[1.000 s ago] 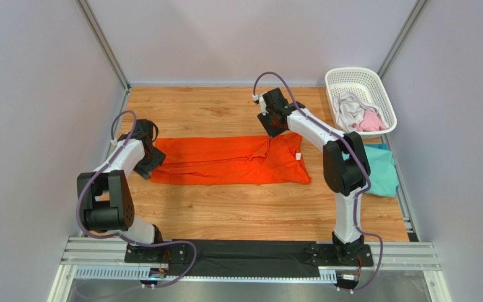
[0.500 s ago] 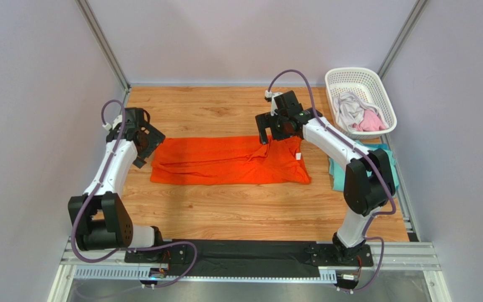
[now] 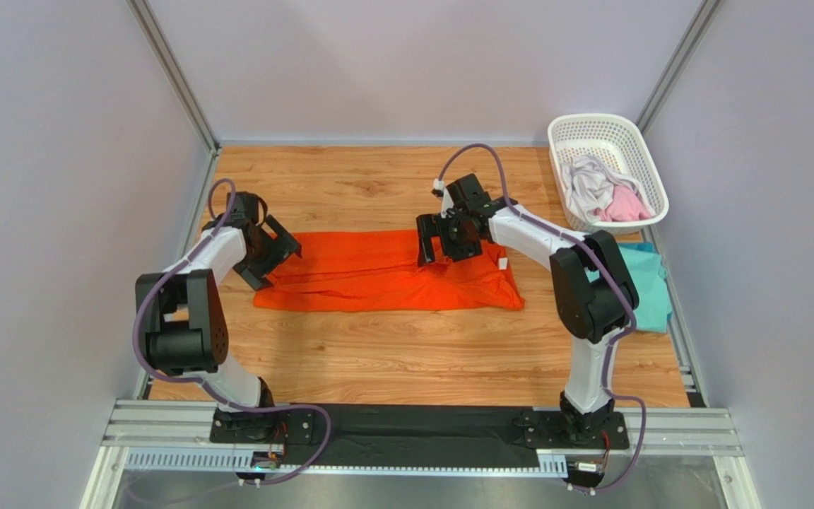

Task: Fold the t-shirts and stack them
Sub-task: Fold the tshirt

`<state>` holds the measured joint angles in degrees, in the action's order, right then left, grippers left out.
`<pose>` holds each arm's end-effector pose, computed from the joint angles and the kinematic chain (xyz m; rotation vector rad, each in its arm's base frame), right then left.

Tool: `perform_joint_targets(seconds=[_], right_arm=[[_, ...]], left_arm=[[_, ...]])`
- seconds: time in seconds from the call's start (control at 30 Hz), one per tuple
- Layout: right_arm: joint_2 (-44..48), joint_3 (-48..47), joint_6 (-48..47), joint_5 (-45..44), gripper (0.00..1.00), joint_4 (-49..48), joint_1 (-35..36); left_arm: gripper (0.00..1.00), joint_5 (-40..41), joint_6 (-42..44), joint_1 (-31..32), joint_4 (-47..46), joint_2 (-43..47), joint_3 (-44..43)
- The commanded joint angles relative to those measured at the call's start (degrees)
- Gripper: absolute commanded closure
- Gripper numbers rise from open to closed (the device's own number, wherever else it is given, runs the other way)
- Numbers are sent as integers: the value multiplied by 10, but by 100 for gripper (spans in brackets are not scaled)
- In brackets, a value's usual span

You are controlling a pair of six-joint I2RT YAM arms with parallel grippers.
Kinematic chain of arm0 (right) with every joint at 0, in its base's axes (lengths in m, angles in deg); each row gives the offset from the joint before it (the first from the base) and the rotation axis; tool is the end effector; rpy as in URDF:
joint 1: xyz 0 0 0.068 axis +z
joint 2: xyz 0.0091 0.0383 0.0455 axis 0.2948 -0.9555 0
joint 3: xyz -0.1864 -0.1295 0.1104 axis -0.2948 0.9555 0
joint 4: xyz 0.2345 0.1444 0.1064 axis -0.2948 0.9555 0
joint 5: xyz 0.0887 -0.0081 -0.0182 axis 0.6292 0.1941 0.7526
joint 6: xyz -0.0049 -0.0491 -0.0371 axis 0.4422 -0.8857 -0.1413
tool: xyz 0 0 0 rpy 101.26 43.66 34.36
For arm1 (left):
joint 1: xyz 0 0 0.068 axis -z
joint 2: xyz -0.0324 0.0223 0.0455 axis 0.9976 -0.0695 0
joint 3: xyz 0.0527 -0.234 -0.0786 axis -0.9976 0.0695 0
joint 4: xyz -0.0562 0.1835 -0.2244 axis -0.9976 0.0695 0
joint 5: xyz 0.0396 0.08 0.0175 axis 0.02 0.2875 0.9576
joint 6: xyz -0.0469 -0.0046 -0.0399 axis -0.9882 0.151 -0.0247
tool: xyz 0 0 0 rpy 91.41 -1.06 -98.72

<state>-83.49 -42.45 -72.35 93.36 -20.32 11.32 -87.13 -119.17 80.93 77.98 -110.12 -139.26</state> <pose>0.3738 0.2172 0.1413 -0.4372 2.6875 0.5973 0.3397 0.0285 0.1377 -1.1469 2.4908 -0.2472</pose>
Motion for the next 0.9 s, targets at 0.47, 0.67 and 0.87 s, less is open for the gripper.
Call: perform_joint_targets(seconds=[0.47,0.67,0.87], right_arm=[[-118,-197,23,76,0,-46,18],[-112,-286,-6,34,0,28,24],[76,-75,35,-57,0,1,23]], left_arm=[[0,20,10,-7,33,-82,-84],[0,70,30,-8,63,-61,-82],[0,32,26,-8,61,-34,-82]])
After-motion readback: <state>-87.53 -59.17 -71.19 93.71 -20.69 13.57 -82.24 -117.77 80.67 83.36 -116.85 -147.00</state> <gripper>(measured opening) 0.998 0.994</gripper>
